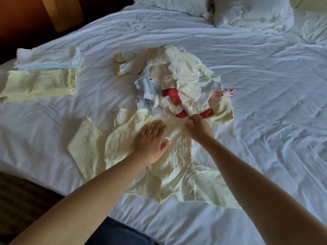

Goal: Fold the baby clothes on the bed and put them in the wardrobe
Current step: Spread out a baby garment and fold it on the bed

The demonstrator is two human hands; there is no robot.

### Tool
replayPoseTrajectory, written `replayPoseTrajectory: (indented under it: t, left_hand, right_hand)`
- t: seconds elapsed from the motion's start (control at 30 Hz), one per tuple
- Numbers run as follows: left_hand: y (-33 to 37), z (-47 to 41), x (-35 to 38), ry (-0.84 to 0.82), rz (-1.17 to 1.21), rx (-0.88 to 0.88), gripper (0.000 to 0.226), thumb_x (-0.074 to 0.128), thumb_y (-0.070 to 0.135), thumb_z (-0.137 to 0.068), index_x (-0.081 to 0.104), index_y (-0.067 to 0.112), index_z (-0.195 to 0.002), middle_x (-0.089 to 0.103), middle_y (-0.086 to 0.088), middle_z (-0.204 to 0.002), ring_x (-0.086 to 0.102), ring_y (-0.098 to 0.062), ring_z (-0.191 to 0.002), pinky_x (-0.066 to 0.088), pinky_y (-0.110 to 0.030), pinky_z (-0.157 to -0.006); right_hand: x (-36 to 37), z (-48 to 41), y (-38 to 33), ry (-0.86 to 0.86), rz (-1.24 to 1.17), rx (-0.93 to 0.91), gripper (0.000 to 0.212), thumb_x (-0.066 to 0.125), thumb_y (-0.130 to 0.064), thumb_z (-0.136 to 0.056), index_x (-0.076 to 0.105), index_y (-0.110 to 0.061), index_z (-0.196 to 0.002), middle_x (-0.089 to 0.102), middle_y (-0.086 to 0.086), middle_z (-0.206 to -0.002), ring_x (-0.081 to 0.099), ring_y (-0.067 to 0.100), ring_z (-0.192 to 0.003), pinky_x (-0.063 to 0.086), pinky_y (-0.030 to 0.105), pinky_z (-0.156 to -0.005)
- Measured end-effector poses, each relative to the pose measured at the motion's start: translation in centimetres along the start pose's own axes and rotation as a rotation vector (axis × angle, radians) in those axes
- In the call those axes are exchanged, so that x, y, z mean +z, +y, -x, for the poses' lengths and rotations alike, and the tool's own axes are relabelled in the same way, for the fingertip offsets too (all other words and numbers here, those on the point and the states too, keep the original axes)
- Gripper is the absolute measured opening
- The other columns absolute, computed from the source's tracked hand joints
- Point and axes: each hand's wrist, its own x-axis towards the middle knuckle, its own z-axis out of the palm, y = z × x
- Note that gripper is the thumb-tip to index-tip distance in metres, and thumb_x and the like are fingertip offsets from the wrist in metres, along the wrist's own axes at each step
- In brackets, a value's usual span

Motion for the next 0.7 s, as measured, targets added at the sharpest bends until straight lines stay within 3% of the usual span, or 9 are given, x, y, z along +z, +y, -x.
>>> replayPoseTrajectory:
  t: [0.1, 0.17, 0.27, 0.37, 0.47, 0.57, 0.63, 0.7]
  left_hand:
    - [-0.1, 0.1, -0.5, -0.066, -0.025, 0.01, 0.073, 0.002, 0.058, -0.095, 0.0, 0.018, -0.156, -0.003, -0.006, -0.164, -0.005, -0.019, -0.151, -0.001, -0.041, -0.122]
    - [0.0, 0.5, -1.1, -0.093, -0.022, 0.011, 0.066, 0.018, 0.051, -0.102, 0.003, 0.018, -0.156, -0.002, -0.006, -0.164, -0.003, -0.02, -0.151, -0.001, -0.04, -0.122]
    - [0.1, 2.4, -1.4, -0.011, 0.08, 0.028, 0.057, 0.038, 0.046, -0.1, 0.029, 0.022, -0.151, 0.019, -0.004, -0.162, 0.015, -0.023, -0.149, 0.009, -0.04, -0.121]
    - [0.3, 5.7, -1.2, 0.14, 0.26, 0.084, 0.043, 0.052, 0.035, -0.097, 0.053, 0.018, -0.136, 0.044, -0.002, -0.147, 0.04, -0.023, -0.137, 0.027, -0.036, -0.113]
    - [0.7, 9.0, -1.5, 0.191, 0.443, 0.095, 0.035, 0.056, 0.031, -0.097, 0.059, 0.019, -0.129, 0.05, 0.006, -0.138, 0.049, -0.013, -0.125, 0.04, -0.025, -0.098]
    - [0.9, 11.4, -1.8, 0.173, 0.496, 0.131, 0.028, 0.056, 0.023, -0.097, 0.063, 0.023, -0.124, 0.051, 0.013, -0.131, 0.05, 0.001, -0.103, 0.039, -0.013, -0.083]
    - [0.9, 12.4, -2.1, 0.151, 0.515, 0.18, 0.034, 0.057, 0.009, -0.092, 0.065, 0.024, -0.121, 0.052, 0.015, -0.128, 0.051, 0.002, -0.098, 0.046, -0.018, -0.081]
    - [1.0, 13.2, -2.4, 0.107, 0.504, 0.225, 0.044, 0.055, -0.001, -0.085, 0.065, 0.025, -0.12, 0.052, 0.016, -0.128, 0.053, -0.001, -0.107, 0.049, -0.024, -0.086]
  right_hand:
    - [0.1, 1.2, 0.3, 0.014, 0.034, -0.083, 0.046, 0.059, -0.03, -0.089, 0.049, -0.023, -0.134, 0.051, 0.001, -0.132, 0.054, 0.02, -0.115, 0.047, 0.034, -0.087]
    - [0.1, 3.0, 0.9, 0.057, 0.054, -0.166, 0.053, 0.061, -0.03, -0.089, 0.045, -0.021, -0.139, 0.044, 0.003, -0.138, 0.048, 0.022, -0.122, 0.045, 0.039, -0.096]
    - [0.4, 6.0, 2.3, 0.094, 0.054, -0.217, 0.053, 0.059, -0.031, -0.09, 0.043, -0.019, -0.14, 0.043, 0.003, -0.14, 0.049, 0.022, -0.123, 0.044, 0.041, -0.099]
    - [0.7, 8.8, 3.6, 0.062, 0.052, -0.215, 0.05, 0.055, -0.033, -0.093, 0.043, -0.02, -0.14, 0.043, 0.002, -0.142, 0.047, 0.021, -0.126, 0.041, 0.04, -0.102]
    - [0.9, 11.6, 4.4, 0.102, 0.044, -0.322, 0.041, 0.056, -0.036, -0.092, 0.053, -0.021, -0.13, 0.05, -0.002, -0.135, 0.046, 0.018, -0.125, 0.04, 0.038, -0.102]
    - [0.7, 14.4, 4.5, 0.103, 0.036, -0.5, 0.031, 0.055, -0.047, -0.085, 0.068, -0.024, -0.102, 0.062, -0.008, -0.109, 0.055, 0.014, -0.106, 0.045, 0.037, -0.092]
    - [0.7, 16.0, 4.3, 0.044, 0.044, -0.598, 0.029, 0.058, -0.053, -0.08, 0.069, -0.027, -0.089, 0.064, -0.014, -0.092, 0.057, 0.009, -0.092, 0.046, 0.033, -0.085]
    - [0.9, 17.2, 4.1, -0.015, 0.093, -0.671, 0.031, 0.064, -0.058, -0.075, 0.068, -0.03, -0.087, 0.064, -0.016, -0.087, 0.056, 0.007, -0.087, 0.043, 0.028, -0.085]
